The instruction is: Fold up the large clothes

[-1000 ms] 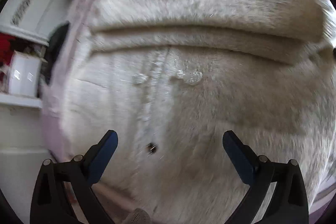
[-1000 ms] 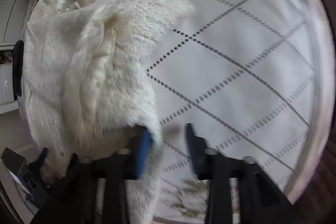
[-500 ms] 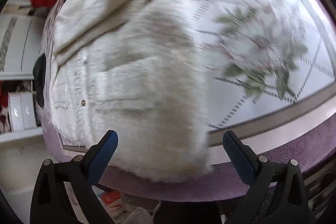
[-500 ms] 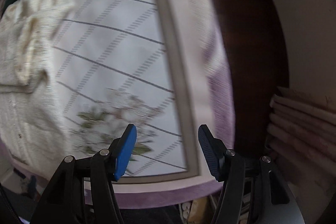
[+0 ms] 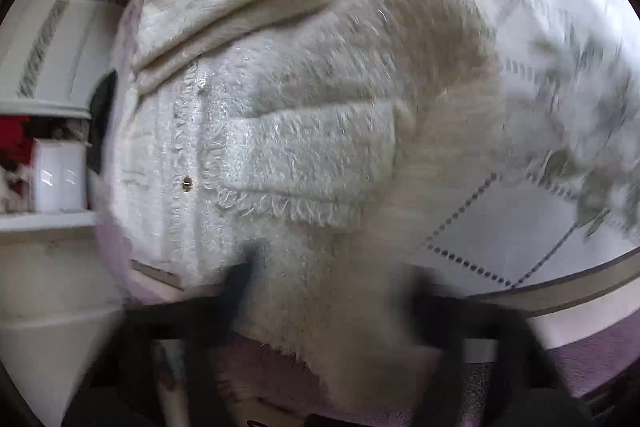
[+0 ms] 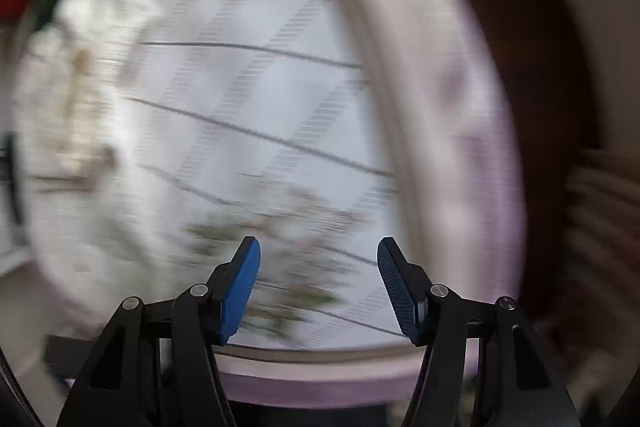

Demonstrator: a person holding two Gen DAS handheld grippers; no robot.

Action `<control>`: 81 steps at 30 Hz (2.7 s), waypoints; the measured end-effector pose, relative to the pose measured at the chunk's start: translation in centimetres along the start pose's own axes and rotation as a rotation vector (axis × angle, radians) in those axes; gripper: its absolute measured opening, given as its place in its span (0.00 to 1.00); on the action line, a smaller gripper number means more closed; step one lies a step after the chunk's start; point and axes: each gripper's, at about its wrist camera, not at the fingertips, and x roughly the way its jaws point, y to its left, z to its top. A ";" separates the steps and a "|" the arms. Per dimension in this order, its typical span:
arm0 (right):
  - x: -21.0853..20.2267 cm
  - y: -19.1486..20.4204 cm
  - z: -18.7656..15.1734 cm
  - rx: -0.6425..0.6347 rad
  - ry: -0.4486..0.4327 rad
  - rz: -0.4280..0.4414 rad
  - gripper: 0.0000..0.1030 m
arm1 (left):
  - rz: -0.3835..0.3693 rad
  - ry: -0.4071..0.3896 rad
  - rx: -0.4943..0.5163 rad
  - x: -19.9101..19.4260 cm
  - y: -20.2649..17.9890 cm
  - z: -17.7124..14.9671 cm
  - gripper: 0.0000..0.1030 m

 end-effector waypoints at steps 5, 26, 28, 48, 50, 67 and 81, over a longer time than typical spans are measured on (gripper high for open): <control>3.2 2.5 0.9 -0.036 0.047 0.428 0.91 | 0.081 -0.107 0.008 -2.3 2.1 -0.4 0.12; 8.4 13.6 9.3 0.027 0.084 0.572 0.37 | 0.096 -0.152 -0.122 -2.2 7.6 0.0 0.11; 7.2 14.5 9.0 0.033 0.067 0.581 0.35 | 0.069 -0.160 -0.144 -2.6 8.8 -0.1 0.11; -3.6 51.2 7.1 -0.296 -0.055 0.263 0.31 | -0.368 -0.126 -0.630 3.3 38.5 -2.2 0.12; -0.7 55.7 7.8 -0.324 -0.044 0.197 0.31 | -0.414 -0.095 -0.662 6.8 41.0 -2.1 0.16; 0.4 55.1 9.7 -0.278 -0.064 0.211 0.67 | -0.638 0.009 -0.894 19.3 49.2 -2.7 0.65; 12.1 62.4 20.7 -0.438 -0.111 0.056 0.62 | -0.494 0.057 -0.752 23.8 46.9 3.9 0.69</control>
